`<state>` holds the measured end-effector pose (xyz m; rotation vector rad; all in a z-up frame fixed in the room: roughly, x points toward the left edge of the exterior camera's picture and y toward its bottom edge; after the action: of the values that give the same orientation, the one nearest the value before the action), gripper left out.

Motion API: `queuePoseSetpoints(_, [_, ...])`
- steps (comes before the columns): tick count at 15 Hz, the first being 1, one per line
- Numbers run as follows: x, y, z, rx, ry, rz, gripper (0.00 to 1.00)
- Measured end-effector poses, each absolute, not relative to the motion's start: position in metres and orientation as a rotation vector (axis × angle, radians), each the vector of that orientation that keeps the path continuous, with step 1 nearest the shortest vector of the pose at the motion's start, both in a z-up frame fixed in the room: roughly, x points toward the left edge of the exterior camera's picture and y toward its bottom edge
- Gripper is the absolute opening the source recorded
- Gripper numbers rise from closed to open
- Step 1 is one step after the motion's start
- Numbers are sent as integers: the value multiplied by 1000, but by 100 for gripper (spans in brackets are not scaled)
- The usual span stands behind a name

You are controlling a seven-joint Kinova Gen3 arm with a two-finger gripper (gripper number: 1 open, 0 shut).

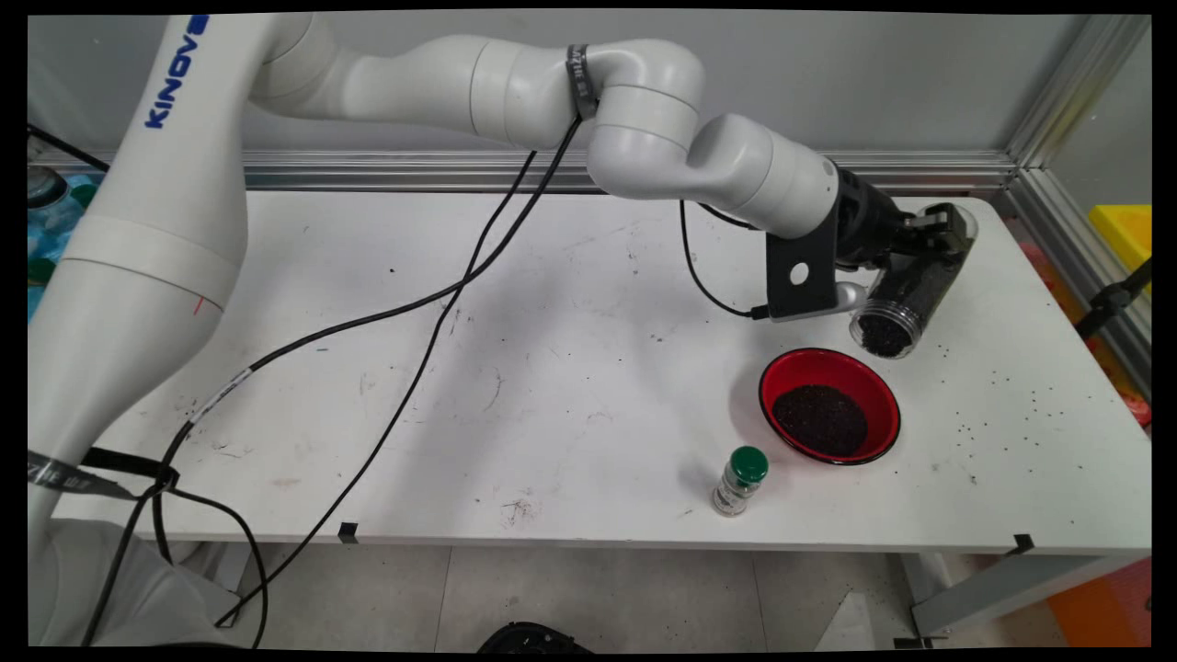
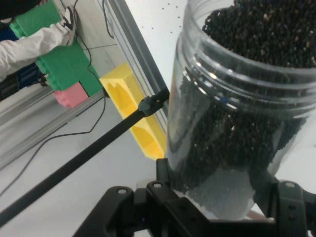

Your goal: Pour the black seasoning powder in the red bowl

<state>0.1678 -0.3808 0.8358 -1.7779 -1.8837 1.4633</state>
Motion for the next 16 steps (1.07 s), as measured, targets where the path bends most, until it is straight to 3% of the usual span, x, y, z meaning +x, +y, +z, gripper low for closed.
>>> queuePoseSetpoints(16, [183, -393, 846, -1399, -2097, 1230, 0])
